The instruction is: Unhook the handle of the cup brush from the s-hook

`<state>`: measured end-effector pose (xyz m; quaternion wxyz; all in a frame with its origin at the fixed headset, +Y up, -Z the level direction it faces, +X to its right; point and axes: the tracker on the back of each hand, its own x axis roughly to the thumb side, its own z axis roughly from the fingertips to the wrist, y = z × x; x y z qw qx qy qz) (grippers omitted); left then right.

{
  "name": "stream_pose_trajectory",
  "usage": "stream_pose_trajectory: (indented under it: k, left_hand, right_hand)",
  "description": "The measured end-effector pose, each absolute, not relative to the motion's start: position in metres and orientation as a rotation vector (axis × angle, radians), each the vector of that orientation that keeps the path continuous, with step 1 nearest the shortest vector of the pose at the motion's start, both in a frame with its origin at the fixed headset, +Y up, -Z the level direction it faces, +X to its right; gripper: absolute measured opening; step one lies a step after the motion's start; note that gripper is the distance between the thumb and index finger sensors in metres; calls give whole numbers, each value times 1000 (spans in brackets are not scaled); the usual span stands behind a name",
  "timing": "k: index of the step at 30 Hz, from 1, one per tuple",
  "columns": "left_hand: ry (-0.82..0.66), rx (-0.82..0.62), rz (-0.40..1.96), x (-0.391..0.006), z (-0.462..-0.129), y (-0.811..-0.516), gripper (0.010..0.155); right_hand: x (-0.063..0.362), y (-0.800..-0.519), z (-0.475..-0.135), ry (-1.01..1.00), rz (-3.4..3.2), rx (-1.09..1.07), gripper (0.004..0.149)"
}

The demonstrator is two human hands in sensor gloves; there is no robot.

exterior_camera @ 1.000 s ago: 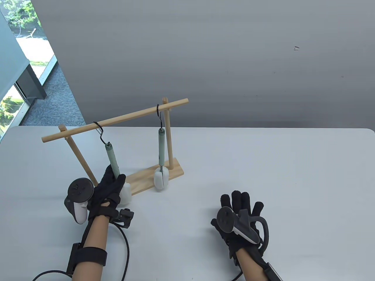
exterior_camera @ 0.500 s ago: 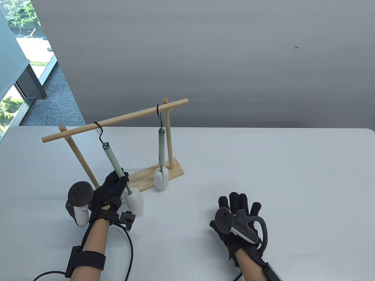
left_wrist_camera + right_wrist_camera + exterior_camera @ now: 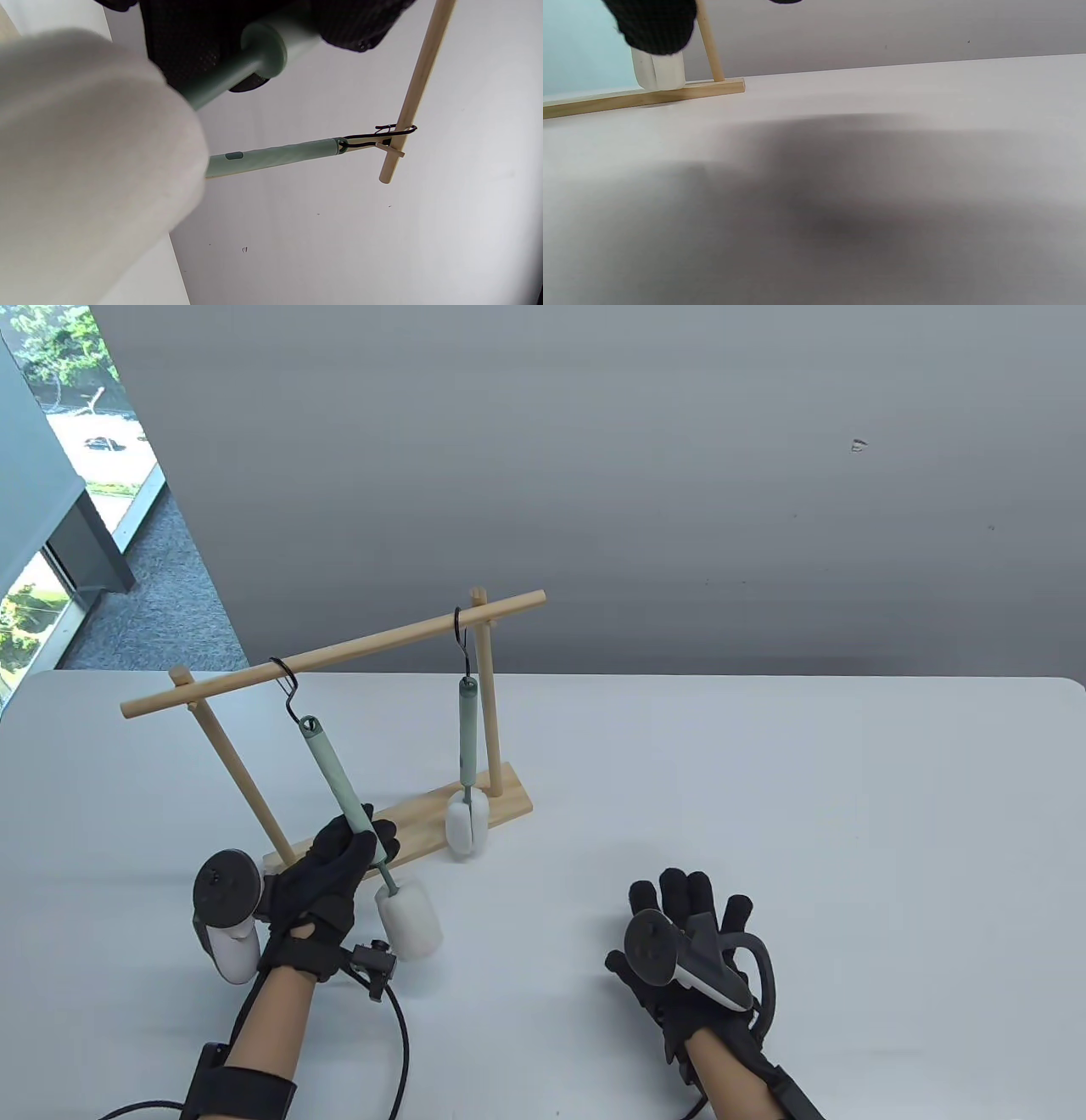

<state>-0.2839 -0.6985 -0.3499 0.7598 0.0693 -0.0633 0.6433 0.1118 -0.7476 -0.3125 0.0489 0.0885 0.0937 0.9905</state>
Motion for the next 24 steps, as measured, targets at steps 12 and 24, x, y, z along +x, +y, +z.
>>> stream_pose_trajectory:
  k: [12,24]
  left_hand:
    - [-173,210,1311,-289,-335,-686,58]
    - [-297,243,519,-267,-309,-685,57]
  right_hand:
    - [101,-749,-311,291,3053,358,81]
    - [92,-750,-313,290,3073,424,81]
